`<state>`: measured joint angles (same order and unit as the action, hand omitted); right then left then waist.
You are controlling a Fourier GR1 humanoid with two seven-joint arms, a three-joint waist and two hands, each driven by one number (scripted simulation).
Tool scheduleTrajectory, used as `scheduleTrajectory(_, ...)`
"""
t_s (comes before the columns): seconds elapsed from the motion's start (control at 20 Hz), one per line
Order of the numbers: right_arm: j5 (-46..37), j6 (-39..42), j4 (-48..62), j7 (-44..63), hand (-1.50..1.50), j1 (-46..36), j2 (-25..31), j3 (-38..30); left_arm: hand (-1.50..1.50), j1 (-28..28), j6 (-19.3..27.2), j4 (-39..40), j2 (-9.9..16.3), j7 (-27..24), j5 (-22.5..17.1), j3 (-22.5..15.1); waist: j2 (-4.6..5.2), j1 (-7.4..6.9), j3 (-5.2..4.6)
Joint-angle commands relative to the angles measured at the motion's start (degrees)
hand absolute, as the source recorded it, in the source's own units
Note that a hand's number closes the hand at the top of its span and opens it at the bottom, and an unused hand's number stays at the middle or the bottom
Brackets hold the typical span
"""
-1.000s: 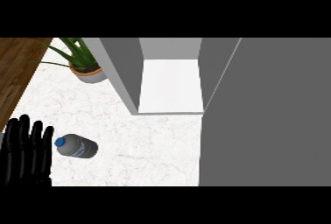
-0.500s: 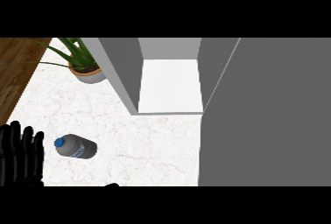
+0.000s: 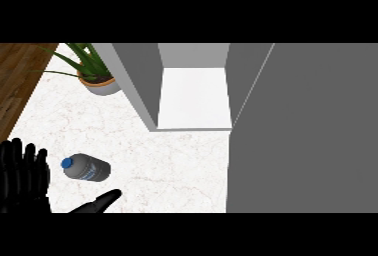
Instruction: Pick up the bottled water, place it into the cabinet and close the cabinet
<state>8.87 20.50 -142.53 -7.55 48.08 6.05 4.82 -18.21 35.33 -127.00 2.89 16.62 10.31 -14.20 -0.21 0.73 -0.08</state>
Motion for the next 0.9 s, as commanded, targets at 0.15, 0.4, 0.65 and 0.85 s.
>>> scheduleTrajectory(0.15, 5.2, 1.1, -10.1, 0.8, -1.5, 6.6, 0.3, -1.6, -1.5, -4.4, -4.2, 10.5, -0.1, -12.9, -10.2, 5.7, -0.01, -0.16, -0.06)
scheduleTrajectory(0.4, 4.5, 2.9, -10.0, -1.3, -1.5, 9.5, 0.1, -0.1, -1.5, -1.9, -9.3, 19.9, 1.0, -18.7, -16.9, 12.8, 0.06, -0.06, -0.05)
scheduleTrajectory(0.65, 0.8, 4.0, -10.8, -4.4, -1.5, 13.0, -0.9, 2.7, -1.5, -0.8, -12.2, 28.2, -0.6, -24.9, -19.2, 14.2, 0.0, 0.2, -0.02)
scheduleTrajectory(0.85, 4.0, 5.7, -9.0, -6.1, -1.5, 13.6, 0.5, -1.8, -1.5, 4.4, -13.2, 37.4, -1.3, -29.7, -20.1, 17.0, 0.1, 0.24, 0.02)
